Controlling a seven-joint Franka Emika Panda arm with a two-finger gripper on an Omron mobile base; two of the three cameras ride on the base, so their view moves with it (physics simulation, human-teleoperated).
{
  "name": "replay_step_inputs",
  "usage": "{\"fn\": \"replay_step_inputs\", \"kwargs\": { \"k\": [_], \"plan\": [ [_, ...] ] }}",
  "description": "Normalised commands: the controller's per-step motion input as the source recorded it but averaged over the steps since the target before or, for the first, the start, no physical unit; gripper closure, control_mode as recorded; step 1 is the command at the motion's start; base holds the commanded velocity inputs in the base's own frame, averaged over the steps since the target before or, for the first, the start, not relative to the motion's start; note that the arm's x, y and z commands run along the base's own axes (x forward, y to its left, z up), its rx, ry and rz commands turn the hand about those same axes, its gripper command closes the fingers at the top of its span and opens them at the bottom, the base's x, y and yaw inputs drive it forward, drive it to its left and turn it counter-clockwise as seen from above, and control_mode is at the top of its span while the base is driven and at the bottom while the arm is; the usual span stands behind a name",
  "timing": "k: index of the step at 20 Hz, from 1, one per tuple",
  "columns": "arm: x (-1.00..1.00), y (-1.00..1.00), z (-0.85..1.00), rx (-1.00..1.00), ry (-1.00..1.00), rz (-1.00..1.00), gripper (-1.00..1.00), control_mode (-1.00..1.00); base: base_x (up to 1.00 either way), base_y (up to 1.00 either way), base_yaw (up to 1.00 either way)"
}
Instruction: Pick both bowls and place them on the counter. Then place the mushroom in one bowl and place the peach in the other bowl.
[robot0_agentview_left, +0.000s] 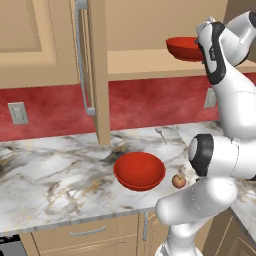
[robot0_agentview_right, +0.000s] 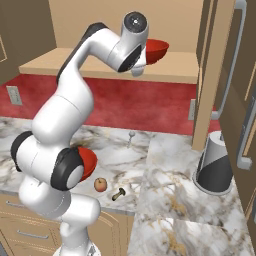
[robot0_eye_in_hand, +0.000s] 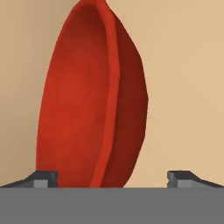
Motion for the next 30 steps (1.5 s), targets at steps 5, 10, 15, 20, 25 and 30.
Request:
{"fn": "replay_step_inputs", "kwargs": {
  "k": [5,10,15,20,25,30],
  "plan": [
    [0.43,0.14,-0.17,-0.01,0.05,0.00,-1.00,-1.00,0.00,0.00,0.00],
    [0.49,0.09,0.00,0.00,0.07,0.00,-1.00,-1.00,0.00,0.00,0.00],
    [0.52,0.13,-0.01,0.00,0.08,0.00,-1.00,-1.00,0.00,0.00,0.00],
    [0.47,0.17,-0.05,-0.01,0.08,0.00,-1.00,-1.00,0.00,0.00,0.00],
    [0.15,0.09,-0.18,-0.01,0.02,0.00,1.00,-1.00,0.00,0.00,0.00],
    [-0.14,-0.01,-0.19,0.00,-0.03,0.00,1.00,-1.00,0.00,0.00,0.00]
  ]
}}
